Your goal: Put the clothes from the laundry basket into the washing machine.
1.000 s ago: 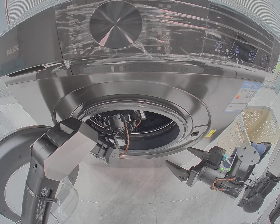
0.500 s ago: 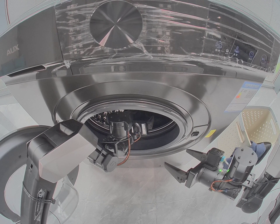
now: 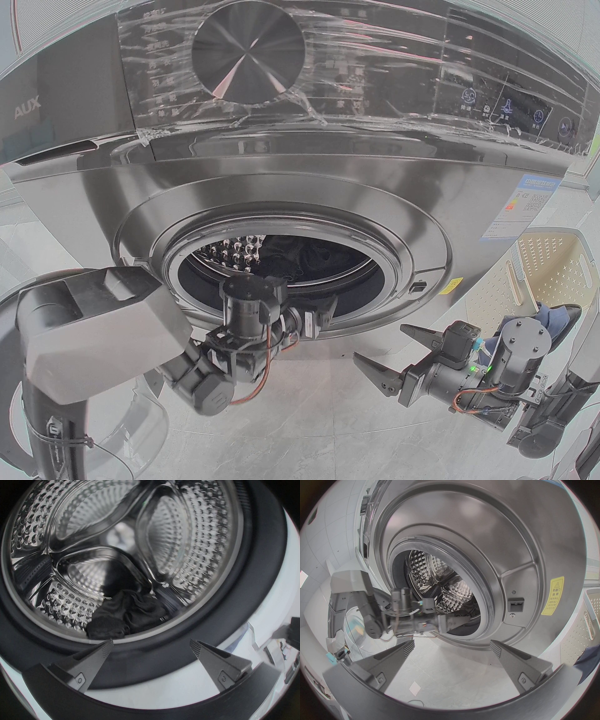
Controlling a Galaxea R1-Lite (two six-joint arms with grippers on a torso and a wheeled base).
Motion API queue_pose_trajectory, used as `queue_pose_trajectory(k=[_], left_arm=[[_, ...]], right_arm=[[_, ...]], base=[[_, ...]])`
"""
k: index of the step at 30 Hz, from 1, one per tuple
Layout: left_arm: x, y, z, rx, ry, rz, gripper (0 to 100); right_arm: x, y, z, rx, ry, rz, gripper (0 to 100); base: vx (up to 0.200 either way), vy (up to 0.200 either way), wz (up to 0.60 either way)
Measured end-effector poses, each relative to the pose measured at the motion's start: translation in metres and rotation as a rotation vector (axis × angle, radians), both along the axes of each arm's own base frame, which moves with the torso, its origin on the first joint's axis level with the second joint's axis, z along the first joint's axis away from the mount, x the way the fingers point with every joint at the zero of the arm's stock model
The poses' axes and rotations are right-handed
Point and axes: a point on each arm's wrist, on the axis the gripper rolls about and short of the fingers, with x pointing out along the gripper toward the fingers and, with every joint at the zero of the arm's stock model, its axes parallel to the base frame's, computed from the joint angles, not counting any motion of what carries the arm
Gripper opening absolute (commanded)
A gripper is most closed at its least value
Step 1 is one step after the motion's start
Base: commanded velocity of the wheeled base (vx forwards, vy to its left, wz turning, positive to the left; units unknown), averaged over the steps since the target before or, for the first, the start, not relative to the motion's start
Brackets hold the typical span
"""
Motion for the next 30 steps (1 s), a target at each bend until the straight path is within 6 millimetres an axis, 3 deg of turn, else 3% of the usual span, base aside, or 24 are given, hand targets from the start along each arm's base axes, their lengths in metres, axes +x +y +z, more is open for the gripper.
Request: queue_pose_trajectory(k=[5, 10, 17, 25, 30], left_arm=[[-0.055, 0.008, 0.006, 0.014, 0.011, -0.079, 100], [-0.105, 0.023, 0.026, 0.009, -0.015, -0.152, 100], [-0.160, 0.064, 0.058, -0.031, -0.069, -0.197, 100], [-0.195, 0.101, 0.069, -0.056, -0.099, -0.196, 100], [-0.203, 0.118, 0.074, -0.072, -0.121, -0.164, 100]], right_arm=[[-0.005, -0.005, -0.003, -0.020, 0.016, 0.003, 100], [-0.013, -0.012, -0.001, -0.026, 0.015, 0.002, 100], [-0.031, -0.031, 0.009, -0.016, -0.003, -0.014, 100], [-0.045, -0.050, 0.021, 0.010, -0.033, -0.046, 100], [-0.050, -0.061, 0.025, -0.008, -0.015, -0.089, 100]], base=[[0.000, 0.000, 0.00], [0.000, 0.000, 0.00], [-0.114, 0.000, 0.00], [-0.075, 0.000, 0.00], [-0.200, 0.000, 0.00]])
